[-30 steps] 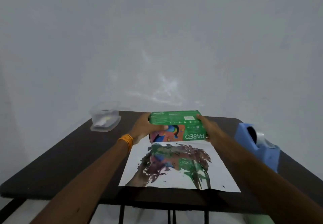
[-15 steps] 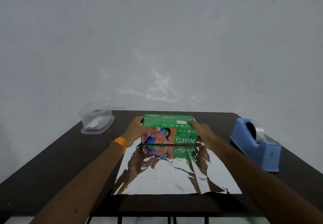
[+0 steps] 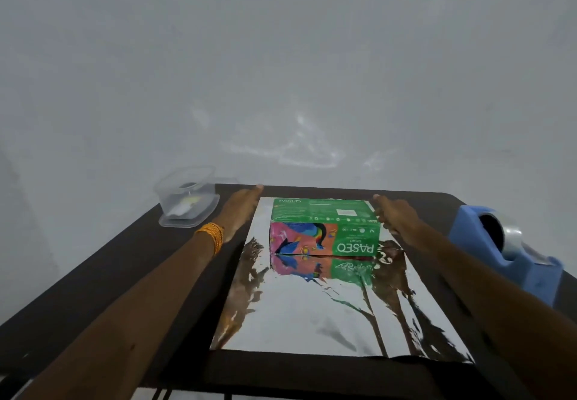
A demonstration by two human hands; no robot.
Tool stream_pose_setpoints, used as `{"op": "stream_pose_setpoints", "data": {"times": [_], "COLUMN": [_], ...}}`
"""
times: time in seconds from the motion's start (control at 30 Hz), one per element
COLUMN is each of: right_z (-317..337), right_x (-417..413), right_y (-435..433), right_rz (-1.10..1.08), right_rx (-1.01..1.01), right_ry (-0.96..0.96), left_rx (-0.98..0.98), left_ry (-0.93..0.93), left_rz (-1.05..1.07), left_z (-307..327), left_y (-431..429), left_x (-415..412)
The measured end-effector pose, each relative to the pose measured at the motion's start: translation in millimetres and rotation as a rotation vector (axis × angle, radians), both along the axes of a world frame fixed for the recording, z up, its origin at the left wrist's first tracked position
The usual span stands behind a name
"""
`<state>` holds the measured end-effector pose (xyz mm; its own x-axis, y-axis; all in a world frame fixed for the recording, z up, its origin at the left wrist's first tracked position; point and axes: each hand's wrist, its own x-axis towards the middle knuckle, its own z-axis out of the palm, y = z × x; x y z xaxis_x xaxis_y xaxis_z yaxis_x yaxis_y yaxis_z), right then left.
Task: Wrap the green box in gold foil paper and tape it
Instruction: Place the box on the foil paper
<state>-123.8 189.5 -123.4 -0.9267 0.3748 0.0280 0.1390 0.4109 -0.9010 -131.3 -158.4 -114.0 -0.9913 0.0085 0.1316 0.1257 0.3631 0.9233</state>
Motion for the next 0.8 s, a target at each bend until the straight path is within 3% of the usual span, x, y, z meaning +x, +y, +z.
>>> {"op": "stream_pose_setpoints", "data": {"times": [0.07, 0.17, 0.23, 0.43, 0.57, 0.7, 0.8], "right_z": [1, 6, 5, -8, -19, -18, -18], "right_x": [-16, -35, -52, -96, -119, -128, -129], "right_y": [4, 1, 3, 3, 4, -3, -4], "right_rz": [0.026, 0.049, 0.13, 0.351, 0.37, 0.296, 0.254], "right_rx": [0.04, 0.393, 0.514, 0.725, 0.759, 0.92, 0.906], "right_ry": [-0.011, -0.041, -0.043, -0.094, -0.163, -0.268, -0.224], "left_rx": [-0.103, -0.247, -0.301, -0.569, -0.734, -0.652, -0.537], "left_ry": [0.035, 0.059, 0.039, -0.057, -0.089, -0.018, -0.029], "left_rz": [0.02, 0.086, 0.076, -0.002, 0.002, -0.046, -0.061], "left_z": [-6, -17, -23, -39, -43, -45, -46], "left_y": [-4, -5, -1, 12, 16, 20, 23], "left_x": [-19, -53, -75, -129, -150, -160, -159]}}
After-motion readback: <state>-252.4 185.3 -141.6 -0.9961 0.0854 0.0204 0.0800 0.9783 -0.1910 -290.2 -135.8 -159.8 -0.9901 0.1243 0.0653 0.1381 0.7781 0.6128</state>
